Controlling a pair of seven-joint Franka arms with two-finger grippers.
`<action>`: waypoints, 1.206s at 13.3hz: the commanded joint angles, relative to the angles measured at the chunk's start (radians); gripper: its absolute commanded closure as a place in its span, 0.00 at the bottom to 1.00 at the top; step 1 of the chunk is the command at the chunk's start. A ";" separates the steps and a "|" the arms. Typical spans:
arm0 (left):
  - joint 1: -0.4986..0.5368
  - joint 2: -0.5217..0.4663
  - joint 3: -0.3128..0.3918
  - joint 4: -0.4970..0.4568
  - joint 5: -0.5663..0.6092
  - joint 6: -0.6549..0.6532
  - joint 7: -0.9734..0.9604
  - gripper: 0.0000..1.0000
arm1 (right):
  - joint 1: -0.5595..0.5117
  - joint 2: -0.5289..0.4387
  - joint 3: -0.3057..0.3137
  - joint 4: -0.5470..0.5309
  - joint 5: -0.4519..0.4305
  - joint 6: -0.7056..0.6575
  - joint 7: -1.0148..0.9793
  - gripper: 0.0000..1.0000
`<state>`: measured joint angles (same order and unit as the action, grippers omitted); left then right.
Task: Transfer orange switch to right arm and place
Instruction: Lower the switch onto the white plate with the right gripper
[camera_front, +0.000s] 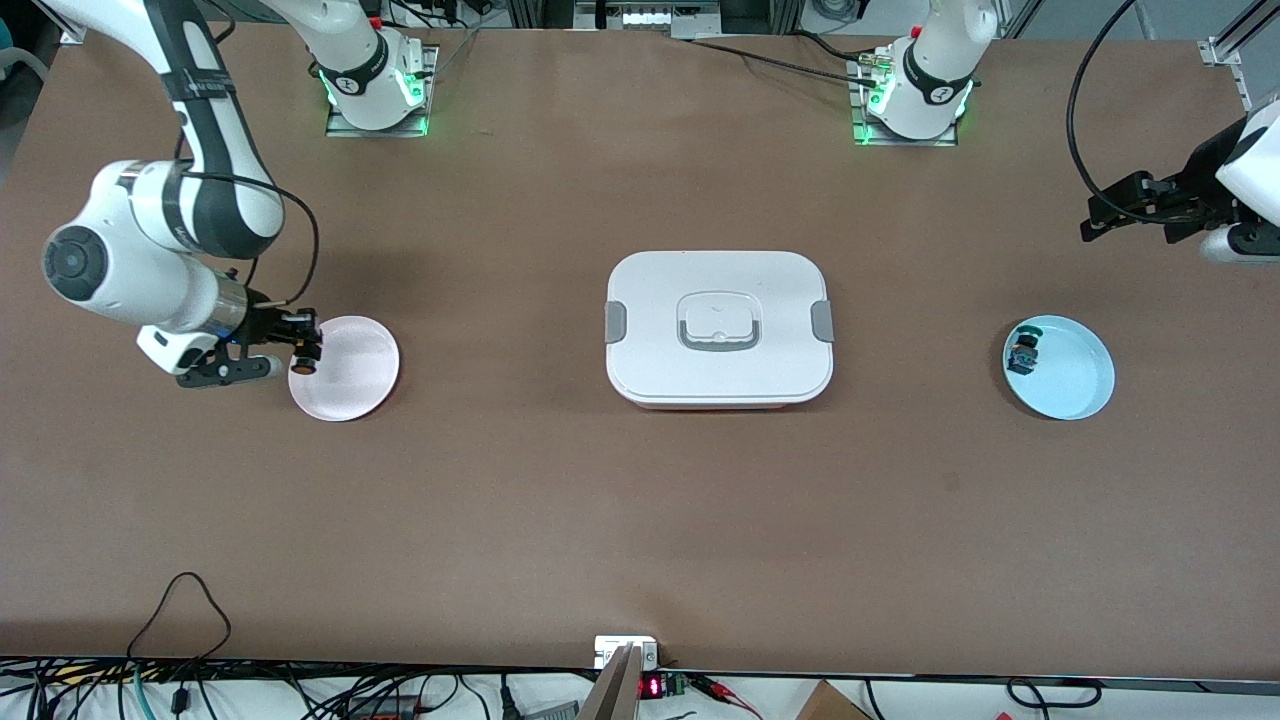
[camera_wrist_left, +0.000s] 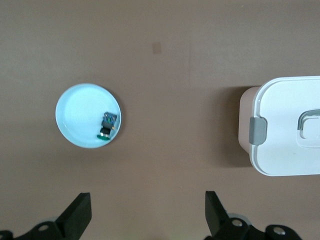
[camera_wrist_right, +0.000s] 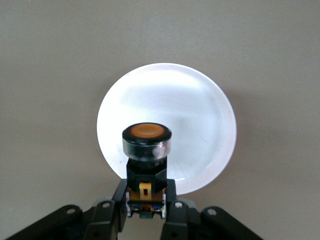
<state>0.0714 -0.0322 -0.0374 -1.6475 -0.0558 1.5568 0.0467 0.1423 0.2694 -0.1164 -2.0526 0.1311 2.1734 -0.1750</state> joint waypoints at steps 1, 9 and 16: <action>0.002 0.008 -0.004 0.029 0.008 0.006 0.041 0.00 | 0.025 0.027 0.001 0.000 0.008 0.020 0.026 1.00; 0.004 0.018 0.002 0.020 0.001 0.015 0.039 0.00 | 0.036 0.103 -0.002 0.003 -0.054 0.080 0.012 1.00; -0.039 0.014 0.031 0.025 0.005 0.015 0.030 0.00 | 0.029 0.171 0.000 0.022 -0.053 0.120 0.022 1.00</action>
<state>0.0653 -0.0253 -0.0252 -1.6419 -0.0558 1.5722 0.0672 0.1737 0.4255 -0.1170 -2.0483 0.0924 2.2901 -0.1621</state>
